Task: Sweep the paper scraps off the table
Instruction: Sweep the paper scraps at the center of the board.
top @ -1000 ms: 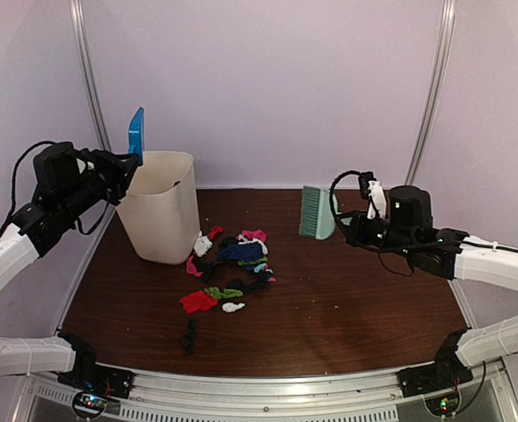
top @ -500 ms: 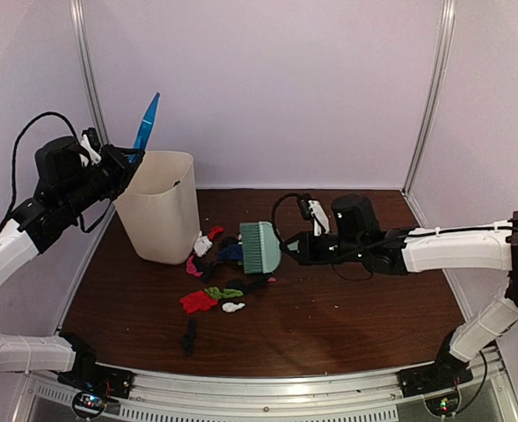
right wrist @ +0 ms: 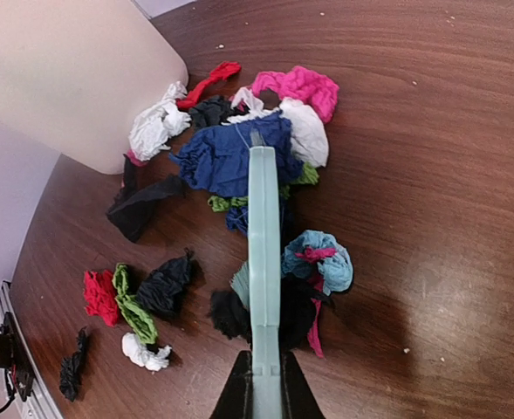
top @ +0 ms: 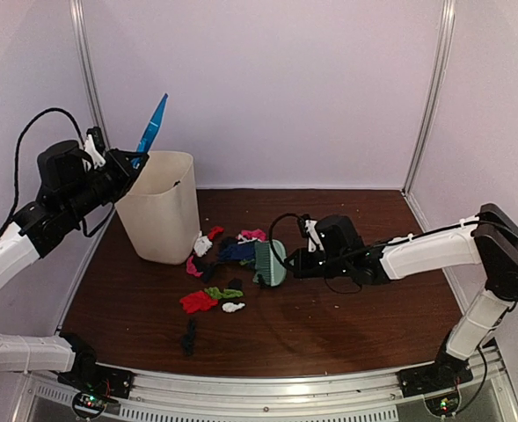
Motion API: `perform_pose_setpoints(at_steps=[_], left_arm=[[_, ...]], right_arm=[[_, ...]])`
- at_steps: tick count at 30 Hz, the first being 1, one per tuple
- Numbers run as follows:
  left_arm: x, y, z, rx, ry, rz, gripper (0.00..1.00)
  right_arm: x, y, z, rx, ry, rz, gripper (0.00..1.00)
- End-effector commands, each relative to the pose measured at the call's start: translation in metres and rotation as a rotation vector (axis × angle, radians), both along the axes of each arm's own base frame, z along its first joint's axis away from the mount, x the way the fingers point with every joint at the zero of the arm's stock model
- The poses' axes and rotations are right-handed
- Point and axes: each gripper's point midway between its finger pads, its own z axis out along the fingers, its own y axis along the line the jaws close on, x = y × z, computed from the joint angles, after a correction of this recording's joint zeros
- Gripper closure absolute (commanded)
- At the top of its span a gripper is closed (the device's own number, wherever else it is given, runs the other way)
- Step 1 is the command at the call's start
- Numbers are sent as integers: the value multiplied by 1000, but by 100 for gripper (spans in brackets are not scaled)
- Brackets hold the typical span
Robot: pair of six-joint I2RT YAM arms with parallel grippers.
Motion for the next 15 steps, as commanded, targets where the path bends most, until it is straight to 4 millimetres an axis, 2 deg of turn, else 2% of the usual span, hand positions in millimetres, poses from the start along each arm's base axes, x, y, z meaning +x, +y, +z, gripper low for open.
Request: perform_pose_setpoints(at_steps=[1,7,15], left_arm=[[-1,-2,9,7,-62,-4,100],[-2,-6,5,26,-62,-17,100],[-3,-12,-1,68,-67,-40,100]], right_arm=[[1,-31,-8,-36,-8,-102,100],[-10,-73,-21,-73,17,-177,100],[-29,-134,-15,-151,4,-324,100]])
